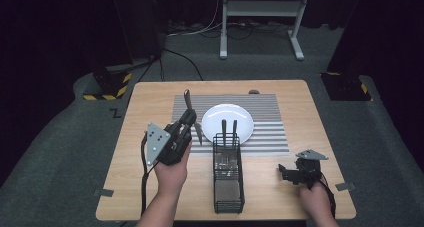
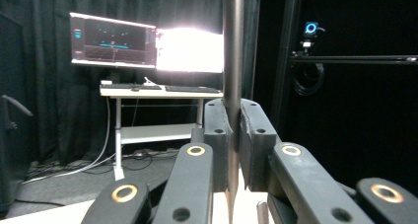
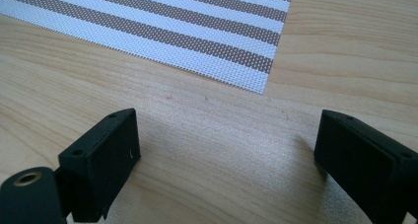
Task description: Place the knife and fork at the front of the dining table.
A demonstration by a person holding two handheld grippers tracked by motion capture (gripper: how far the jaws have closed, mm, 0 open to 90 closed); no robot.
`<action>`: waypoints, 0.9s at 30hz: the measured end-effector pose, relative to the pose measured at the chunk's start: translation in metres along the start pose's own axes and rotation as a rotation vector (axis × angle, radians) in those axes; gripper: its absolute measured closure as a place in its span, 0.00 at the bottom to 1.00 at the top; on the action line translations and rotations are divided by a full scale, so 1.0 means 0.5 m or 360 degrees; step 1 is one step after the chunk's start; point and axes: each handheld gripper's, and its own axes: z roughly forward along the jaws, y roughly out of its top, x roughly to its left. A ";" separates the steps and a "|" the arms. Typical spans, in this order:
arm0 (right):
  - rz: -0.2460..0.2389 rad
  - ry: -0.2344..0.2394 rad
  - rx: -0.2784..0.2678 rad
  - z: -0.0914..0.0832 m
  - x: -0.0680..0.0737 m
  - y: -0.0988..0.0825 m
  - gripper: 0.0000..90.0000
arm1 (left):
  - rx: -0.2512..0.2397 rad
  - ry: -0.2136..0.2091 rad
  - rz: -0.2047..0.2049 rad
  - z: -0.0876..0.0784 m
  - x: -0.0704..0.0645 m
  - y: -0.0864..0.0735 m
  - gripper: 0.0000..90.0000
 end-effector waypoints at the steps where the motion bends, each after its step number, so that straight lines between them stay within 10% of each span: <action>1: 0.0000 0.0001 0.0000 0.000 0.000 0.000 0.11 | 0.0004 0.0008 -0.0001 -0.001 0.002 -0.003 0.92; 27: 0.0000 0.0000 0.0000 0.000 0.000 0.000 0.11 | 0.0200 0.0239 -0.0005 0.025 0.071 -0.095 0.92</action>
